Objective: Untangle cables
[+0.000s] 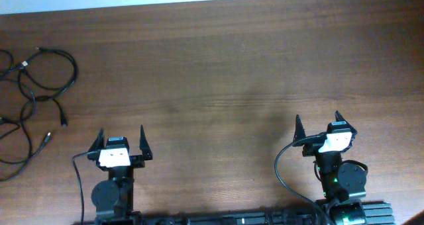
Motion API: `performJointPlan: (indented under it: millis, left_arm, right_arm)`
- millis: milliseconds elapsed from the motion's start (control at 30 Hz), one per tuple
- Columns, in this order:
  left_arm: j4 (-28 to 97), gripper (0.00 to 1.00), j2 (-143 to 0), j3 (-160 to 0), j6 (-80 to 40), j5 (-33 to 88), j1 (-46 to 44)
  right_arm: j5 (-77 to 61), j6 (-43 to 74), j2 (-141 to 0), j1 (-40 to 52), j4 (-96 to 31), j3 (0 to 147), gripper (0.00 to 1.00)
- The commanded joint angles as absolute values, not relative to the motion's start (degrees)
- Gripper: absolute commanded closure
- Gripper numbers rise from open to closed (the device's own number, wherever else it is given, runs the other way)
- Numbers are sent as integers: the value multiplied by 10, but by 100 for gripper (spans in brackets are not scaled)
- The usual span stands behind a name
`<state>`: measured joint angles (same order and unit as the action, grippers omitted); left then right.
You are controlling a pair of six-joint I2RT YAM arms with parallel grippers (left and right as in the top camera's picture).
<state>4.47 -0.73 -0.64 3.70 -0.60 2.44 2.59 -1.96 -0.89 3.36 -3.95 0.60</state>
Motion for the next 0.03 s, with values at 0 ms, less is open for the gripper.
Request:
performJointPlan:
  millis: [0]
  left_arm:
    - [48, 1, -3, -5, 46, 1, 28]
  right_arm:
    - [35, -23, -2, 29, -44, 3, 1]
